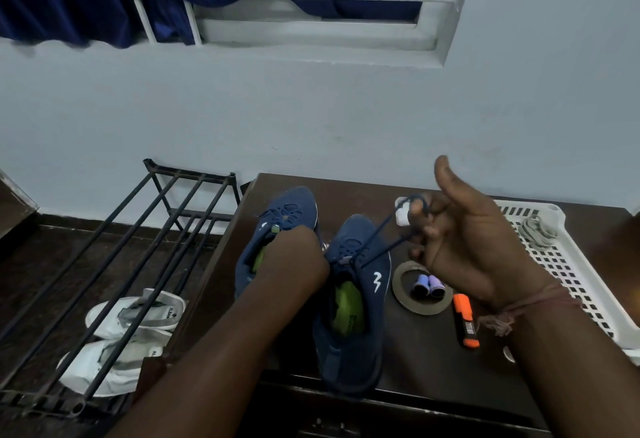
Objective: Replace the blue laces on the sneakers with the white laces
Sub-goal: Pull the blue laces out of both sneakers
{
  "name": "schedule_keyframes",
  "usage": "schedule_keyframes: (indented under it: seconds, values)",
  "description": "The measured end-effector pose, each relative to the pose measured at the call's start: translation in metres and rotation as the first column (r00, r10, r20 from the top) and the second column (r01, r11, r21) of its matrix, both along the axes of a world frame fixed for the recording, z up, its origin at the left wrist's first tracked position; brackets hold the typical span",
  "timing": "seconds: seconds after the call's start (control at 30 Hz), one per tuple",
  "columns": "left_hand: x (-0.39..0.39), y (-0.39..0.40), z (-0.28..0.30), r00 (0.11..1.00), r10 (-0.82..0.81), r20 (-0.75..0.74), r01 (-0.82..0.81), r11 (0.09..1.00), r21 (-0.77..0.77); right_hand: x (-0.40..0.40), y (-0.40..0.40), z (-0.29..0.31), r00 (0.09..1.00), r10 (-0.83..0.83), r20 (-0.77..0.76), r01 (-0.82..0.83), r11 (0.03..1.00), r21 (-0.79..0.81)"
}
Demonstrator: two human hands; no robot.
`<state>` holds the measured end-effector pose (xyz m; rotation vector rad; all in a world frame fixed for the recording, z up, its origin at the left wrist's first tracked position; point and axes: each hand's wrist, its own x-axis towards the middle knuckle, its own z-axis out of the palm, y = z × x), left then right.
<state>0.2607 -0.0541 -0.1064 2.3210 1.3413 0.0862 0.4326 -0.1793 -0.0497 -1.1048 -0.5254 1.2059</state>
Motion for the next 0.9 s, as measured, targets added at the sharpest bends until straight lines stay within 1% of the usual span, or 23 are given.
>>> schedule_keyframes:
  seconds: [0.07,0.13,0.17,0.2,0.23,0.27,0.3,0.33,0.37,0.4,0.47,0.5,0.53,0.57,0.6,0.67,0.73,0.77,0.8,0.87,0.9]
  values:
    - [0.0,0.0,0.001,1.0,0.007,0.013,-0.006,1.0,-0.02,-0.001,-0.004,0.014,0.997,-0.074,0.015,0.071,0.985,0.159]
    - [0.001,-0.001,0.002,1.0,0.013,0.021,-0.012,0.999,-0.035,-0.003,-0.005,0.025,0.993,-0.121,-0.015,0.119,0.946,0.302]
    - [0.001,-0.001,0.003,1.0,0.014,0.024,-0.013,0.999,-0.044,-0.003,-0.004,0.028,0.991,-0.133,0.003,0.126,0.942,0.31]
    - [0.002,-0.002,0.003,0.999,0.015,0.036,-0.013,0.998,-0.061,-0.003,-0.004,0.027,0.985,-0.159,0.068,0.134,0.952,0.276]
    - [0.002,-0.003,0.003,0.998,0.018,0.054,-0.013,0.996,-0.092,-0.003,-0.003,0.022,0.962,-0.19,0.195,0.149,0.967,0.208]
    - [0.003,-0.004,0.003,0.997,0.022,0.074,-0.013,0.992,-0.125,-0.005,-0.001,0.013,0.905,-0.2,0.376,0.165,0.979,0.123]
    - [0.004,-0.005,0.003,0.996,0.027,0.085,-0.014,0.99,-0.144,-0.009,0.0,0.0,0.805,-0.164,0.57,0.177,0.984,0.034]
    - [0.004,-0.006,0.003,0.996,0.021,0.083,-0.01,0.99,-0.137,-0.014,0.003,-0.015,0.685,-0.081,0.724,0.174,0.983,-0.055]
    - [0.005,-0.007,0.003,0.998,0.007,0.068,0.0,0.994,-0.109,-0.02,0.005,-0.029,0.575,0.016,0.818,0.171,0.976,-0.139]
    - [0.007,-0.008,0.002,0.998,-0.012,0.055,0.016,0.997,-0.075,-0.023,0.006,-0.041,0.503,0.113,0.857,0.164,0.961,-0.222]
    - [0.01,-0.012,-0.001,0.996,-0.044,0.078,0.046,0.998,-0.03,-0.03,0.007,-0.055,0.406,0.308,0.86,0.16,0.903,-0.398]
    - [0.012,-0.014,-0.002,0.993,-0.045,0.109,0.047,0.999,-0.019,-0.031,0.008,-0.058,0.355,0.378,0.855,0.161,0.876,-0.454]
    - [0.013,-0.014,-0.004,0.989,-0.036,0.144,0.038,0.999,-0.012,-0.033,0.008,-0.061,0.311,0.415,0.855,0.166,0.862,-0.478]
    - [0.013,-0.013,-0.005,0.985,-0.03,0.168,0.032,0.999,-0.01,-0.035,0.009,-0.062,0.301,0.41,0.861,0.175,0.864,-0.473]
    - [0.012,-0.011,-0.007,0.985,-0.035,0.17,0.036,0.999,-0.004,-0.038,0.009,-0.063,0.321,0.386,0.865,0.187,0.869,-0.458]
    - [0.009,-0.006,-0.011,0.989,-0.051,0.142,0.051,0.999,0.005,-0.041,0.008,-0.065,0.331,0.35,0.876,0.214,0.877,-0.431]
    - [0.005,-0.001,-0.011,0.992,-0.058,0.112,0.058,0.998,0.005,-0.041,0.006,-0.064,0.274,0.339,0.9,0.259,0.875,-0.408]
    - [0.003,0.001,-0.01,0.994,-0.062,0.086,0.061,0.998,0.009,-0.038,0.005,-0.063,0.265,0.336,0.904,0.287,0.868,-0.406]
    - [0.002,0.003,-0.008,0.997,-0.063,0.052,0.062,0.998,0.016,-0.034,0.003,-0.063,0.286,0.325,0.902,0.315,0.857,-0.408]
    - [-0.001,0.006,-0.007,0.998,-0.054,-0.017,0.055,0.997,0.051,-0.024,-0.001,-0.064,0.402,0.329,0.855,0.318,0.825,-0.467]
    - [-0.003,0.006,-0.008,0.998,-0.049,-0.033,0.052,0.995,0.091,-0.021,-0.003,-0.066,0.441,0.339,0.831,0.305,0.814,-0.494]
